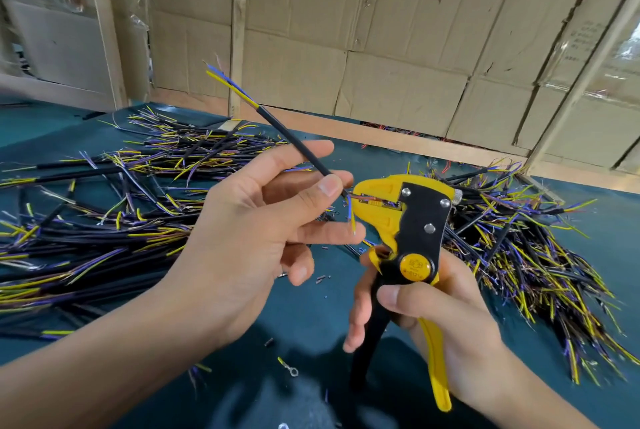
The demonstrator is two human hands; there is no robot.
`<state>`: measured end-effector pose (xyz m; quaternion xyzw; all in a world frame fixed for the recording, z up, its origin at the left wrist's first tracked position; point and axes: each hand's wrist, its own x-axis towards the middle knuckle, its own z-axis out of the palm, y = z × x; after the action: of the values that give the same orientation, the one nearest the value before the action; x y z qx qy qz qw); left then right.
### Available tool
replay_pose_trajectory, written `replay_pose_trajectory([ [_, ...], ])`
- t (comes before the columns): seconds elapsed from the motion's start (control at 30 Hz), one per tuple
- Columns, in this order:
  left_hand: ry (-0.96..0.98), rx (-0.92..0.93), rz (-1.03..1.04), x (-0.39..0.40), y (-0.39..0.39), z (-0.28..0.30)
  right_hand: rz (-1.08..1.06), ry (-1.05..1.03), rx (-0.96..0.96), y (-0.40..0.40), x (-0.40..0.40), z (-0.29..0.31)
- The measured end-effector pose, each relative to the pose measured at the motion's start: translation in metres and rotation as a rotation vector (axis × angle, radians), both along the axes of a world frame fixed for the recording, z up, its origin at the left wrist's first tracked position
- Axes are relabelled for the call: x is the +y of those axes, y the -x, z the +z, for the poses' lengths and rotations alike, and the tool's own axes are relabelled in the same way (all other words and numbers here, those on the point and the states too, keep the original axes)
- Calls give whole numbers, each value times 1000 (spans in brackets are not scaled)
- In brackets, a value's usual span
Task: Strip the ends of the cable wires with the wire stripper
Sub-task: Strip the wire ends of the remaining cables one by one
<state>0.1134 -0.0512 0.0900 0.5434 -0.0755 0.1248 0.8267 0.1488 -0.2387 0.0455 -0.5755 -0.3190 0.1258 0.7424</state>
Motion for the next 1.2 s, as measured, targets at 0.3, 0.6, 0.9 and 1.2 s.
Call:
replay_pose_trajectory([
  [0.3, -11, -108, 63, 0, -4, -5, -82, 17, 106, 7, 4, 7],
  [0.6, -186, -307, 198, 1, -5, -12, -341, -186, 66, 4, 15, 12],
  [0.9, -142, -249, 74, -3, -9, -21, -171, -304, 204, 0, 12, 18],
  [1.2, -131, -240, 0, -5, -8, -23, -126, -165, 119, 9, 5, 20],
])
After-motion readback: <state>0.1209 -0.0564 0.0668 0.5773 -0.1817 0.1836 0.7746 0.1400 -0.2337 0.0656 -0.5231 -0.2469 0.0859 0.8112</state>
